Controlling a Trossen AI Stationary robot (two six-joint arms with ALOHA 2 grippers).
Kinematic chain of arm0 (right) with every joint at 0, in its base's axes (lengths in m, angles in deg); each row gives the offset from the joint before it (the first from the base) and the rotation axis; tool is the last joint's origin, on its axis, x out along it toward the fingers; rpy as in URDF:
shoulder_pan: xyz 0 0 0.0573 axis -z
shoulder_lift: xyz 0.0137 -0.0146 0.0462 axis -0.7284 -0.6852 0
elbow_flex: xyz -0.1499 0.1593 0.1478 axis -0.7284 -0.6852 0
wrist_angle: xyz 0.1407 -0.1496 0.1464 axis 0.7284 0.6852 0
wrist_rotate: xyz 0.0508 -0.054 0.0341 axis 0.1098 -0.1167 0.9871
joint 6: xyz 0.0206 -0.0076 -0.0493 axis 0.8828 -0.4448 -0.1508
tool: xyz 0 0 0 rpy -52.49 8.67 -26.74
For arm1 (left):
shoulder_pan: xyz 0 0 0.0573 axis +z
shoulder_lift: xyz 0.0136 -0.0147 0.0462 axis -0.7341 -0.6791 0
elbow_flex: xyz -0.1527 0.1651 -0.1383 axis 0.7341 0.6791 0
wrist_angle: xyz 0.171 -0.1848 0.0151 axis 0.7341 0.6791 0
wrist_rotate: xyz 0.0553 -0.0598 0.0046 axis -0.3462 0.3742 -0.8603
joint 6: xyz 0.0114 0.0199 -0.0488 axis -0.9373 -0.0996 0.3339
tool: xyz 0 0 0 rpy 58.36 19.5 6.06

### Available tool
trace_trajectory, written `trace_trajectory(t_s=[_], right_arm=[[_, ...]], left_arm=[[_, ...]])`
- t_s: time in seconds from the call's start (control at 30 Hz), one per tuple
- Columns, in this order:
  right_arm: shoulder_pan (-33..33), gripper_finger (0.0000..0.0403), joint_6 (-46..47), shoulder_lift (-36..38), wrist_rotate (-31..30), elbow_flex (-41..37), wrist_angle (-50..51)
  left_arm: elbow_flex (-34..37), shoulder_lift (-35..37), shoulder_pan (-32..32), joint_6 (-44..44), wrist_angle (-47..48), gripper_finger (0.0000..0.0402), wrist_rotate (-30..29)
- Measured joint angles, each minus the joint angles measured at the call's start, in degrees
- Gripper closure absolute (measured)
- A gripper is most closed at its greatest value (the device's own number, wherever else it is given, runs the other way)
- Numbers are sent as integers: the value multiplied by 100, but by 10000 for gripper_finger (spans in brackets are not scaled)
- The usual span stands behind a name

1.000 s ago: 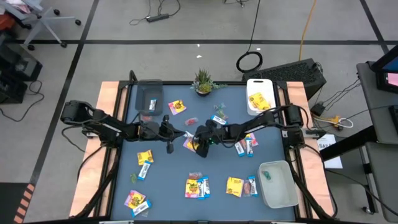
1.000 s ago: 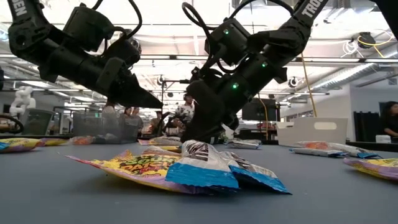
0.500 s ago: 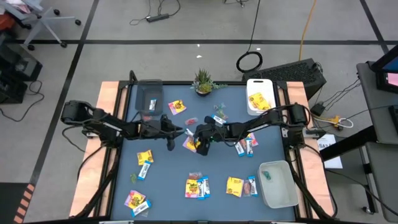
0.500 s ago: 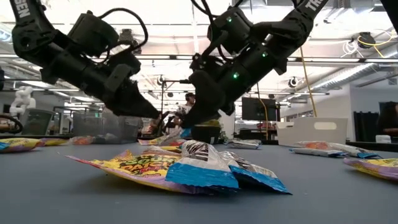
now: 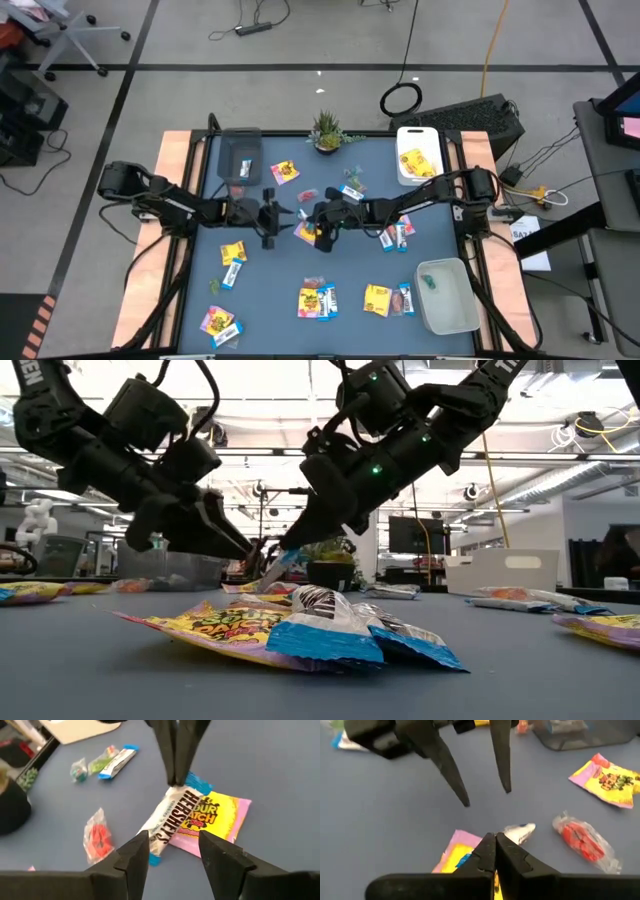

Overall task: Sort candy
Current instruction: Put the middle white chocolate bar into the transparent black bin

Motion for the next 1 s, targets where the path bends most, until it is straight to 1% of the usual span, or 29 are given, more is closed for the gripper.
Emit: trace_trajectory(t_s=[0.23,0.33,0.47,0.57,0.8,0.9,1.0], right_arm=[[-2,403,147,0,25,0,-98],[-2,403,288,0,24,0,-144],[-2,402,337,0,35,0,-275],[-2,402,337,0,59,0,-322],[-2,402,338,0,57,0,-404],[-2,402,339,0,77,0,-404],[-8,403,351,0,276,0,-388]], left_arm=[[-206,-2,-173,-179,6,223,-233],[-325,-8,-223,-236,51,223,-208],[-483,-110,-236,-229,386,223,-66],[-545,-268,-231,-228,457,223,-61],[-583,-735,-231,-258,43,223,-59],[-716,-962,-219,-261,26,223,-180],[-861,-1140,-122,-238,81,223,-328]])
